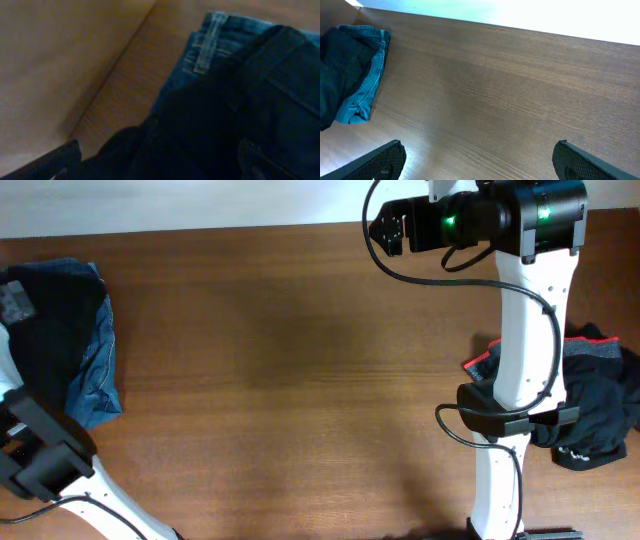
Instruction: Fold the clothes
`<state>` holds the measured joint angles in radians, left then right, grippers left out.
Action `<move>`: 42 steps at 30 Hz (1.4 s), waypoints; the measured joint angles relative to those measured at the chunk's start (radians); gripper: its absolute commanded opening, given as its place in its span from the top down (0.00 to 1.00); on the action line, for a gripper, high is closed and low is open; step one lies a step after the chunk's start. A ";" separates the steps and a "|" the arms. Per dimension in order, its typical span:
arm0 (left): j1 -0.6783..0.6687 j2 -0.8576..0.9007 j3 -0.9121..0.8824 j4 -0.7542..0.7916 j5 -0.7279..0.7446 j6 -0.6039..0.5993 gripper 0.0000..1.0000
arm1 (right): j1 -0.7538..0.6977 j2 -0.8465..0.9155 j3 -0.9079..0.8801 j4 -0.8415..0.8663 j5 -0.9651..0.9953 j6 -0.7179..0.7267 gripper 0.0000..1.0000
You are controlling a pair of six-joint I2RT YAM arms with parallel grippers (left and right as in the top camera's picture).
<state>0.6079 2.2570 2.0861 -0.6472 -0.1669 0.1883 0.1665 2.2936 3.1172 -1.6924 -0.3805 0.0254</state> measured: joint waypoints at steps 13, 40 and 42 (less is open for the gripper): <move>-0.062 0.000 0.392 -0.513 0.196 -0.059 0.32 | 0.000 0.000 0.000 0.000 0.000 0.001 0.01; -0.061 0.296 0.403 -0.260 0.220 -0.098 0.27 | 0.000 0.000 0.000 0.000 0.000 -0.008 0.01; -0.061 0.296 0.440 -0.308 0.223 -0.099 0.23 | 0.000 0.000 0.000 0.000 0.000 -0.009 0.01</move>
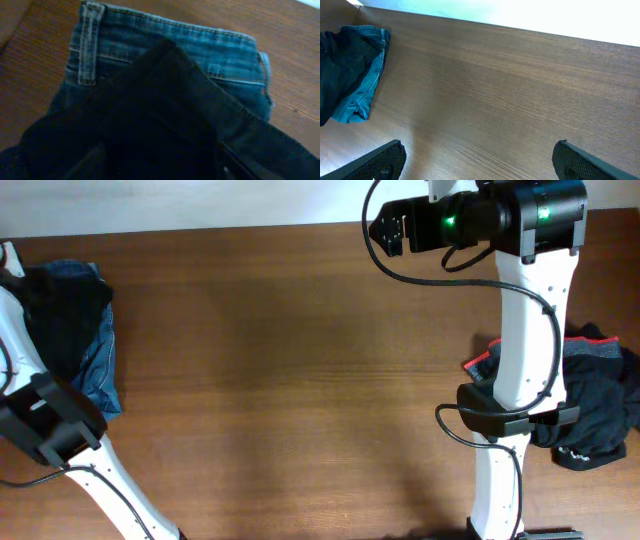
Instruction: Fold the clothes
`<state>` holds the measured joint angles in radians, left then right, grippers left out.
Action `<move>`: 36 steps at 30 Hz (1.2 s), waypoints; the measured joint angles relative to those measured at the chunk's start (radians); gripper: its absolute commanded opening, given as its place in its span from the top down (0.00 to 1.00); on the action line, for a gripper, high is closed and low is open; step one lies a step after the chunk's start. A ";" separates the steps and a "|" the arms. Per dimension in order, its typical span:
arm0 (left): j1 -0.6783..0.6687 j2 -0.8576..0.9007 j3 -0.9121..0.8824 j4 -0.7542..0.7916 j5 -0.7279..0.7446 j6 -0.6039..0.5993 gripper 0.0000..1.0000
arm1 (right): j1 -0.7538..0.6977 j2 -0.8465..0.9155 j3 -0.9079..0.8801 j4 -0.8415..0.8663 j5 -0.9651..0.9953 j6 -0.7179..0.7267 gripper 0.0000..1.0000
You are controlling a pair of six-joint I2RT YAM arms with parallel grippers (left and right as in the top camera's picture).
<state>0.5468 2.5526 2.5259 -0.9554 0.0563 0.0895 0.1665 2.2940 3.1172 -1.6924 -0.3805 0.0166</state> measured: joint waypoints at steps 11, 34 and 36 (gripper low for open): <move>-0.001 -0.105 0.095 -0.327 0.000 -0.001 0.19 | 0.000 0.000 0.000 0.000 0.000 0.000 0.01; 0.057 -0.076 -0.176 -0.209 0.000 -0.012 0.07 | 0.000 0.045 0.000 0.000 0.000 -0.002 0.01; 0.058 -0.079 -0.173 -0.210 0.009 -0.012 0.06 | 0.000 0.045 0.000 0.000 0.000 -0.002 0.01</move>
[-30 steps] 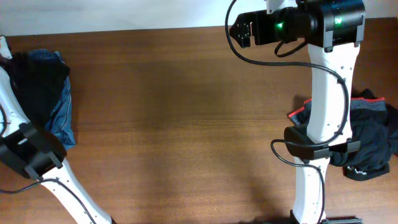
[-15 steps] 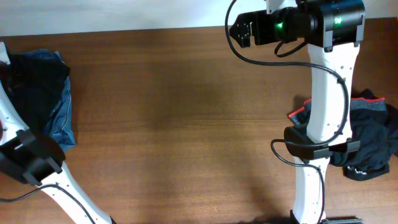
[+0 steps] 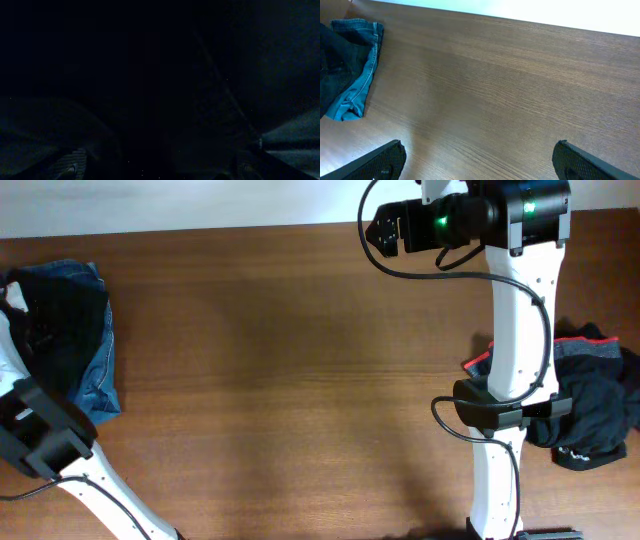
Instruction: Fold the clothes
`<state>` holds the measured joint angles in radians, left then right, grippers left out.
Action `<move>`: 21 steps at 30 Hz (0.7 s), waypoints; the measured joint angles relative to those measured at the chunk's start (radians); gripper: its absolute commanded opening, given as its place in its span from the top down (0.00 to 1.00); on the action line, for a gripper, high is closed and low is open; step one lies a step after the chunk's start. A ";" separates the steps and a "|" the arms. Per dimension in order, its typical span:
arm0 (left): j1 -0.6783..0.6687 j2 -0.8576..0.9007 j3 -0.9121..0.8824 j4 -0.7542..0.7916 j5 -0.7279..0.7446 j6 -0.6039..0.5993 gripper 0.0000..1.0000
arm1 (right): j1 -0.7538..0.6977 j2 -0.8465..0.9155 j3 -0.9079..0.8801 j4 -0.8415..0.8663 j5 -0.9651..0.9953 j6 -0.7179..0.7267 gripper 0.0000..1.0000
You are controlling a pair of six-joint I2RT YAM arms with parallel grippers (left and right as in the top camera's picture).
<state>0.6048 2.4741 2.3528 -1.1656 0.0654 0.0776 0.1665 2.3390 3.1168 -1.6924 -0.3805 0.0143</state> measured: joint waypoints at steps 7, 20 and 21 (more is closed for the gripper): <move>0.003 -0.003 0.108 -0.058 0.055 -0.004 0.01 | 0.000 0.000 0.000 0.000 0.000 0.000 0.01; -0.058 -0.339 0.225 -0.267 0.092 -0.004 0.01 | 0.000 -0.009 -0.002 0.000 0.114 -0.021 0.01; -0.067 -0.356 0.225 -0.267 0.092 -0.004 0.01 | 0.000 -0.016 -0.005 0.000 0.130 -0.021 0.01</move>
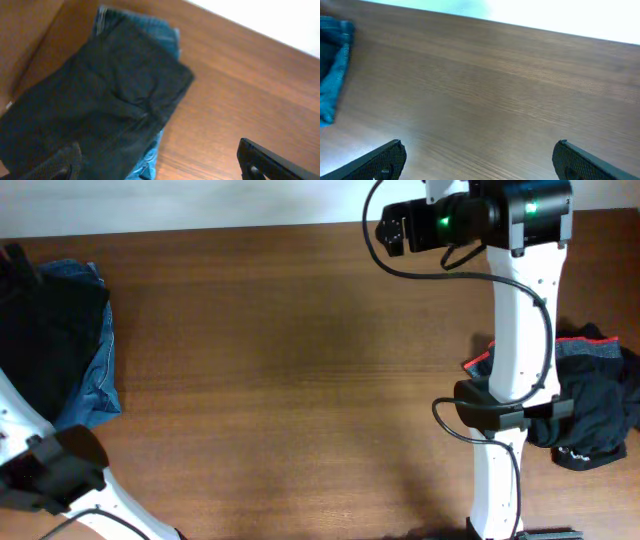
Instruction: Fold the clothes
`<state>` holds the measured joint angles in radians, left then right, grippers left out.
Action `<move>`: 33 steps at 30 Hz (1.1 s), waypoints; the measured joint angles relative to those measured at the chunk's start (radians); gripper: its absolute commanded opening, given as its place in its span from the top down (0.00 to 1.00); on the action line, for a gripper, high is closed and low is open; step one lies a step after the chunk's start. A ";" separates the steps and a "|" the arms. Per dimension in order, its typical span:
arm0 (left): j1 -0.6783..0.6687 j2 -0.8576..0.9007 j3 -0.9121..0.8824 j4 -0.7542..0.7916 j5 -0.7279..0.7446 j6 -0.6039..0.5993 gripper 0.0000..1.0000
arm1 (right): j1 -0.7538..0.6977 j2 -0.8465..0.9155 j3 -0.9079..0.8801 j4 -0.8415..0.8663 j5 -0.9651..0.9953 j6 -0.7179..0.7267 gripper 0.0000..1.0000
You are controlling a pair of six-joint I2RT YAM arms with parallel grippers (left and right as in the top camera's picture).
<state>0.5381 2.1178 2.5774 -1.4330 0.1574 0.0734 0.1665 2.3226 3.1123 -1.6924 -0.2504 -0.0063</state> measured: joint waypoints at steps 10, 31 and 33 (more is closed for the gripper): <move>-0.179 -0.145 0.002 -0.031 0.004 0.000 0.01 | 0.000 -0.284 -0.006 0.000 0.139 -0.003 0.01; -0.241 -0.151 0.002 -0.071 0.004 0.000 0.01 | 0.000 -0.403 -0.005 0.000 0.225 -0.006 0.01; -0.241 -0.151 0.002 -0.071 0.004 0.000 0.01 | 0.000 -0.403 -0.006 0.000 0.225 -0.006 0.01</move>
<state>0.2966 1.9671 2.5790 -1.5040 0.1616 0.0738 0.1665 1.9198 3.1065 -1.6924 -0.0257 -0.0128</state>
